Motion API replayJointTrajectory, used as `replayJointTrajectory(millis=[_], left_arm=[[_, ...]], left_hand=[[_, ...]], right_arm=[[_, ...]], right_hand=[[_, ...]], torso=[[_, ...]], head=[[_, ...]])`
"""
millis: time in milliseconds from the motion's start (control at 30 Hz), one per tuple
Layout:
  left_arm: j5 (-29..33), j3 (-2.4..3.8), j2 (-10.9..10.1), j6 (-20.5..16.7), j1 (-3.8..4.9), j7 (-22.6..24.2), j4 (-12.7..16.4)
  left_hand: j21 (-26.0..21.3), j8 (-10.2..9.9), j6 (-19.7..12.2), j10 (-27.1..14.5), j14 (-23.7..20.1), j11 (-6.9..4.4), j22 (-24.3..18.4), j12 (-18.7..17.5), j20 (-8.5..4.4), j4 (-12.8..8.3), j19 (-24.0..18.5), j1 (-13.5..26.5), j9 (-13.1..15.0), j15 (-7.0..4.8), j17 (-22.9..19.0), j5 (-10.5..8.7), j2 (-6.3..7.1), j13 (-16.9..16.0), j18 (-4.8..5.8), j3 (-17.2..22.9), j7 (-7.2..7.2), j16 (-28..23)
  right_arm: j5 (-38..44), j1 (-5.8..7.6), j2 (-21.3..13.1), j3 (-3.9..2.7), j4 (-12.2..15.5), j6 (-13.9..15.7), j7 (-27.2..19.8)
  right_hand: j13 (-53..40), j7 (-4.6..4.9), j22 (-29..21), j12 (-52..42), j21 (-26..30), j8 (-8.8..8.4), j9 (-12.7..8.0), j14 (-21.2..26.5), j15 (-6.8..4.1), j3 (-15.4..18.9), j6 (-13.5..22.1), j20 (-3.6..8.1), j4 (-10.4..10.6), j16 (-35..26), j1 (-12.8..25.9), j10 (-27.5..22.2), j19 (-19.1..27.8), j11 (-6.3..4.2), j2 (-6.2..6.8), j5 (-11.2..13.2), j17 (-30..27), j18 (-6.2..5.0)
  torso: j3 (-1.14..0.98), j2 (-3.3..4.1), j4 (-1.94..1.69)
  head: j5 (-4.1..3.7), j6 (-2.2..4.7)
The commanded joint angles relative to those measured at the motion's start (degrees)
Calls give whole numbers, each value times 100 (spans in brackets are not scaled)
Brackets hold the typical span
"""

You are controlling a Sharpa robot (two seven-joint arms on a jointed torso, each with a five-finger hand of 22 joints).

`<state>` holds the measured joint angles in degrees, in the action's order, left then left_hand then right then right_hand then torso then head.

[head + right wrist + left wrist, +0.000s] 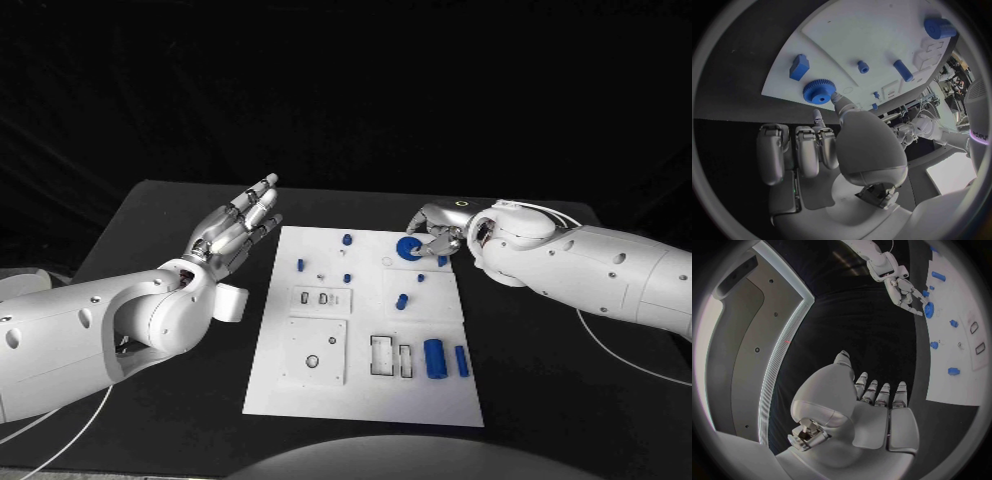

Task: Assemble the parts on the task board

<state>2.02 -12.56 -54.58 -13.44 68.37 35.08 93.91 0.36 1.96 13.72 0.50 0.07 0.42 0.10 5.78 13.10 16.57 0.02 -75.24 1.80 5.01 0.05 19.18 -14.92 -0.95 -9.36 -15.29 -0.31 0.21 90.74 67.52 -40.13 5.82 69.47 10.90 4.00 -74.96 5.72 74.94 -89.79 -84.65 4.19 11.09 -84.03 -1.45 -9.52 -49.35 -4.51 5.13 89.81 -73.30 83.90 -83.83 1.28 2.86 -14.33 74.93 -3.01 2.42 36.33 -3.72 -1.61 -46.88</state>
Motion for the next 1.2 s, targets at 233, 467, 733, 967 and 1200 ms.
replayJointTrajectory(millis=[233, 467, 733, 967, 1200], left_arm=[[3, 4, -7, 141, 2, 25, 24], [3, 4, -11, 160, 2, 2, 23], [11, 4, -13, 195, 2, -28, 61], [119, 4, -7, 213, 2, -33, 59], [141, 4, -27, 200, 2, -27, 54]], left_hand=[[-31, 22, -10, -18, -7, 22, -6, 22, 52, -11, 4, -65, 4, 50, -5, 36, -10, -9, -98, 39, 30, -21], [-29, 23, -7, -17, -7, 32, -3, 28, 60, -15, 7, -88, 4, 64, -5, 48, -9, -10, -99, 46, 36, -21], [-22, 22, -21, -16, -7, 90, 2, 55, 95, -45, 14, -211, 3, 103, -5, 164, 0, -13, -100, 86, 74, -21], [-15, 27, 0, -13, -7, 105, 6, 80, 115, -50, 22, -255, 6, 120, -5, 227, -5, -16, -102, 105, 91, -21], [-12, 29, 7, -12, -7, 107, 9, 88, 119, -51, 26, -265, 8, 123, -5, 238, -2, -18, -103, 107, 94, -21]], right_arm=[[179, -61, 86, -1, -150, -177, 36], [210, -91, 133, -1, -247, -229, 19], [217, -130, 167, -1, -310, -288, -48], [263, -171, 196, -1, -325, -255, -128], [213, -173, 174, -2, -277, -15, -216]], right_hand=[[-1504, 24, 956, -21, 10, 49, 62, -597, -16, -30, -104, -25, -82, 19, -105, 610, 35, 4, -18, -92, 1507, 84], [-1504, 61, 927, -21, 64, 69, 163, -597, 16, -150, -160, -53, -163, 19, -162, 610, 100, 37, -24, -639, 1507, 65], [-1504, 57, 923, -21, 94, 124, 295, -597, 13, -368, -293, -60, -308, 19, -250, 610, 129, 38, 25, -1148, 1507, 57], [-1504, 27, 966, -21, 73, 400, 625, -597, 3, -448, -671, -48, -456, 19, -304, 610, 91, 59, 56, -1138, 1507, 67], [-1504, -35, 1048, -21, 1, 697, 1028, -597, -30, -423, -891, -23, -449, 19, -160, 610, -11, 47, 93, -1630, 1507, 96]], torso=[[-2, -4, 1], [-5, 0, -1], [-1, 3, -2], [0, 1, -3], [-2, -3, 4]], head=[[1, -20], [1, -25], [-4, -22], [14, -35], [52, -35]])
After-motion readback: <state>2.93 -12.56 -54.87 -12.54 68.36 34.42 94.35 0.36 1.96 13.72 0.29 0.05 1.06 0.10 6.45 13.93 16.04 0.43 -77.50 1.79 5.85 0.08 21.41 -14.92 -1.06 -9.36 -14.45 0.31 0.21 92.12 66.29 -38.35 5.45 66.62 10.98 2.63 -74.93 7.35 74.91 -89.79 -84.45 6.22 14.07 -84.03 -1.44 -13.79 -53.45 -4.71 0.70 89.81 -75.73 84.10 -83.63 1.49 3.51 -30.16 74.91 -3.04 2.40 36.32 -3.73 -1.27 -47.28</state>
